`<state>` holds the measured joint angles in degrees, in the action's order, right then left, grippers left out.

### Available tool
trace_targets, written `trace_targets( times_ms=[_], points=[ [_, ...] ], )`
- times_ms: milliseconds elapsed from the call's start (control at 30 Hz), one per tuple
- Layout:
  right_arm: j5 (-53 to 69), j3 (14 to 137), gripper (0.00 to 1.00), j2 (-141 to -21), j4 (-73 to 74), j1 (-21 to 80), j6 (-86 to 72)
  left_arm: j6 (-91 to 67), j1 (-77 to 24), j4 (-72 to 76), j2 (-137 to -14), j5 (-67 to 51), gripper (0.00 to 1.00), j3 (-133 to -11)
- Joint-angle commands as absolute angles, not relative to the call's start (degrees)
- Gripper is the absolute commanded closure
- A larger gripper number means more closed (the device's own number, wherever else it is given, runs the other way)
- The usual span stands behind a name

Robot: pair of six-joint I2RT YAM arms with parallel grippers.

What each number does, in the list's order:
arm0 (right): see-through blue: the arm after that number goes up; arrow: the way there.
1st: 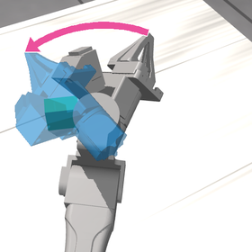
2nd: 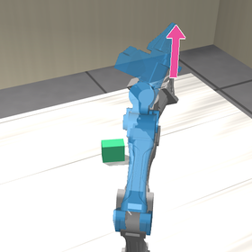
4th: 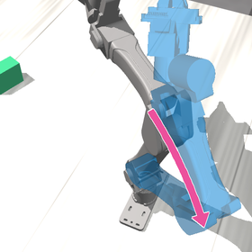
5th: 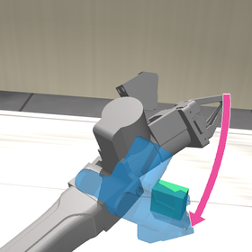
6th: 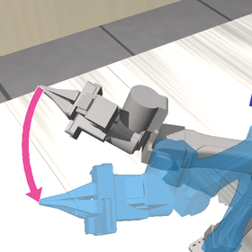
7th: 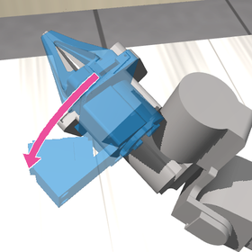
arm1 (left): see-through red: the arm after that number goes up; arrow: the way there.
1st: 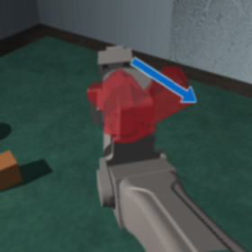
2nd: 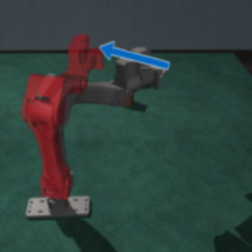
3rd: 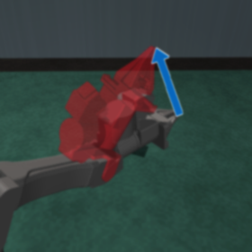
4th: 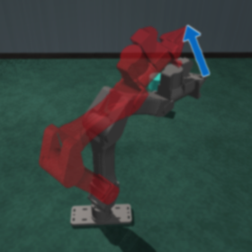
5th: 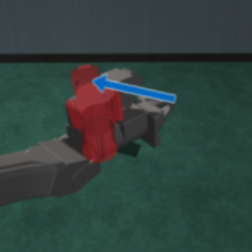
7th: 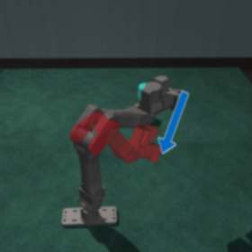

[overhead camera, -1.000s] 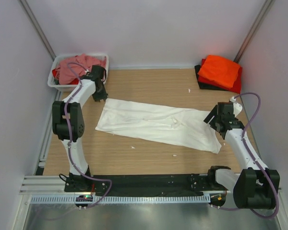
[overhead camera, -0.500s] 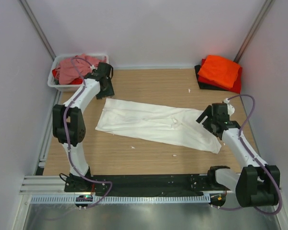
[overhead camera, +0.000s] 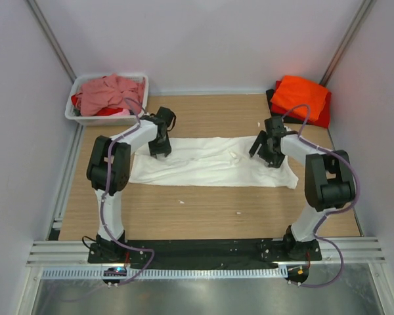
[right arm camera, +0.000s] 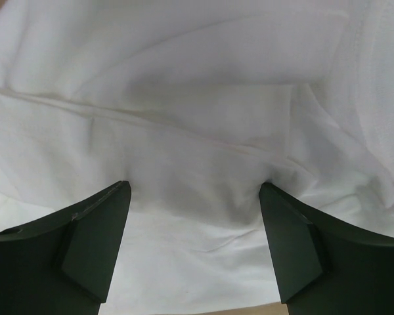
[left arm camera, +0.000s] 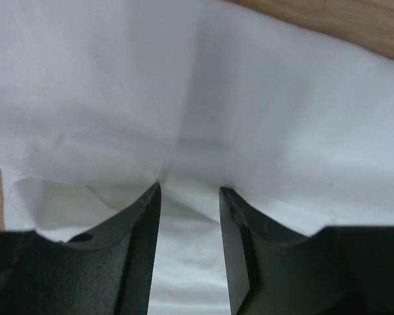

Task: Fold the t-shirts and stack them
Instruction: Fold the tshirt

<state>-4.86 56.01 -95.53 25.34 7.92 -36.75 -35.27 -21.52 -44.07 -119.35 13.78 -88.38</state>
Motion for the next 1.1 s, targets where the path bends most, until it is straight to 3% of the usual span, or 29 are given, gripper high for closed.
trace_targets(
  times_ms=[0, 100, 233, 367, 467, 767, 900, 1067],
  points=[
    [-3.2, 64.6, 0.14, -106.2, 24.8, 8.3, -34.2, -39.5, -21.4, -45.7, -116.1, 14.0, 0.58, -82.4],
    [-1.7, 77.0, 0.15, -116.3, 27.3, 9.0, -33.1, -42.2, -22.7, -43.8, -110.7, 11.3, 0.58, -73.8],
    [2.5, 104.2, 0.16, -132.2, 33.4, 12.9, -30.2, -47.0, -25.7, -41.1, -101.4, 6.0, 0.58, -59.9],
    [7.2, 127.5, 0.16, -147.5, 36.6, 17.6, -28.4, -52.8, -35.6, -37.2, -96.6, 0.3, 0.57, -53.4],
    [9.2, 136.3, 0.15, -154.0, 35.5, 19.0, -30.5, -59.0, -43.4, -32.5, -95.7, -4.5, 0.57, -50.3],
    [15.5, 137.0, 0.09, -159.5, 14.1, 19.9, -38.8, -62.9, -56.5, -28.0, -104.9, -7.9, 0.57, -61.7],
    [16.2, 140.4, 0.07, -161.8, 10.5, 19.9, -40.5, -63.6, -56.6, -28.6, -108.4, -10.0, 0.57, -64.1],
    [14.1, 143.3, 0.06, -162.4, 6.9, 19.6, -41.5, -63.8, -56.9, -34.2, -103.5, -7.7, 0.55, -66.7]
  ],
)
